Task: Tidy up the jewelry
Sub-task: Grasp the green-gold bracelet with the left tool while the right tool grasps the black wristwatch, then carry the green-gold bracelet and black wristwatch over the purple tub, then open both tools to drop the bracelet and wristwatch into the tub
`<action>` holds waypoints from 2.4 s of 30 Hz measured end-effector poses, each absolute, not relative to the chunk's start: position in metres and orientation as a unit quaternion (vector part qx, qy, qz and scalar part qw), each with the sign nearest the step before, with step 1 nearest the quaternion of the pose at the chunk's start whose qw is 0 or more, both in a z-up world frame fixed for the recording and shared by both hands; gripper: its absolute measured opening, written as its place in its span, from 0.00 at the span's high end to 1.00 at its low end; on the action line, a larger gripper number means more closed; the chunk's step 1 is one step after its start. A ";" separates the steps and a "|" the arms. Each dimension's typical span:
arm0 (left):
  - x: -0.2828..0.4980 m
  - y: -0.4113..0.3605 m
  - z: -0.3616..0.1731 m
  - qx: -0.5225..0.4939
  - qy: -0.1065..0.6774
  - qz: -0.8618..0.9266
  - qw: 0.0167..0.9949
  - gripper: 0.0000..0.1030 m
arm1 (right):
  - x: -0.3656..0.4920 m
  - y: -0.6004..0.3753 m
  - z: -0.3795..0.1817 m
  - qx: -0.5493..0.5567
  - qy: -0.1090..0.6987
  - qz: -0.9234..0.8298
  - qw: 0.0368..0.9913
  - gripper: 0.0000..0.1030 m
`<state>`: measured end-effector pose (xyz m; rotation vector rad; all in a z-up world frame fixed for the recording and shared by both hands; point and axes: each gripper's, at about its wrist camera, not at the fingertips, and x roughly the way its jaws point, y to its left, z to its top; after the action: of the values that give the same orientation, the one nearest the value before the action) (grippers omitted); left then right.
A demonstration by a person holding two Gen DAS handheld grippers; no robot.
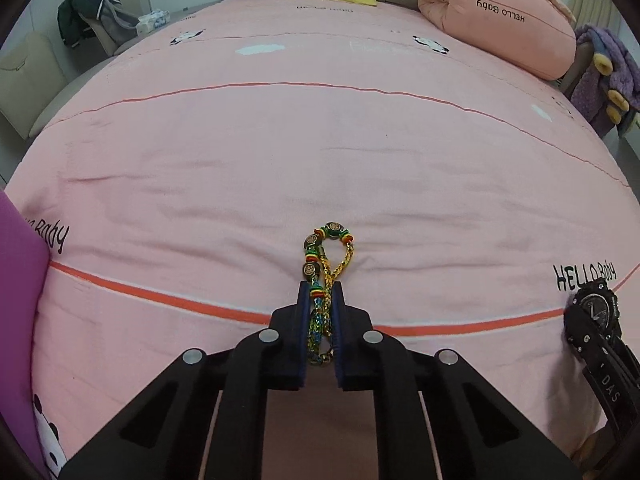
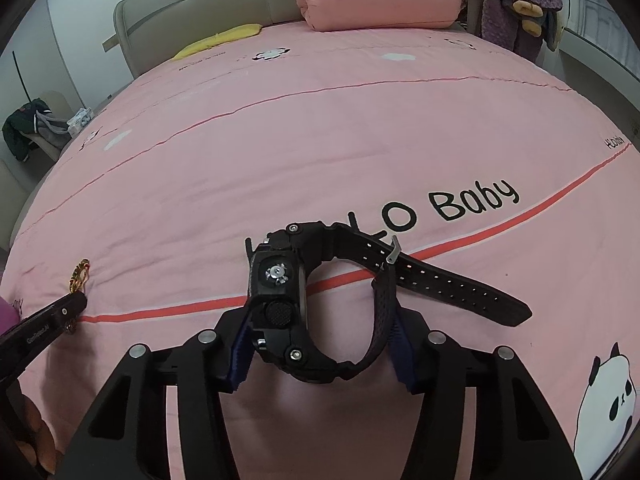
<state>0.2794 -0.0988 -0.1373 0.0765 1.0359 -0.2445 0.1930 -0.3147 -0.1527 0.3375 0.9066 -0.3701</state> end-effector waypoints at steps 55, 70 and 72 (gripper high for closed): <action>0.116 0.256 0.108 -0.055 0.380 0.046 0.922 0.90 | 0.142 0.080 0.101 0.076 0.368 0.225 0.899 0.48; 0.148 0.298 0.037 -0.086 0.458 0.097 0.879 0.90 | 0.205 0.175 0.049 -0.032 0.449 0.244 0.859 0.48; 0.150 0.298 0.031 -0.086 0.464 0.101 0.876 0.90 | 0.204 0.177 0.045 -0.042 0.451 0.239 0.859 0.48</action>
<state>0.1501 0.2975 0.0311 -0.1795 0.9685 0.2113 0.2044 0.1765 0.0454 -0.0886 0.9465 0.5023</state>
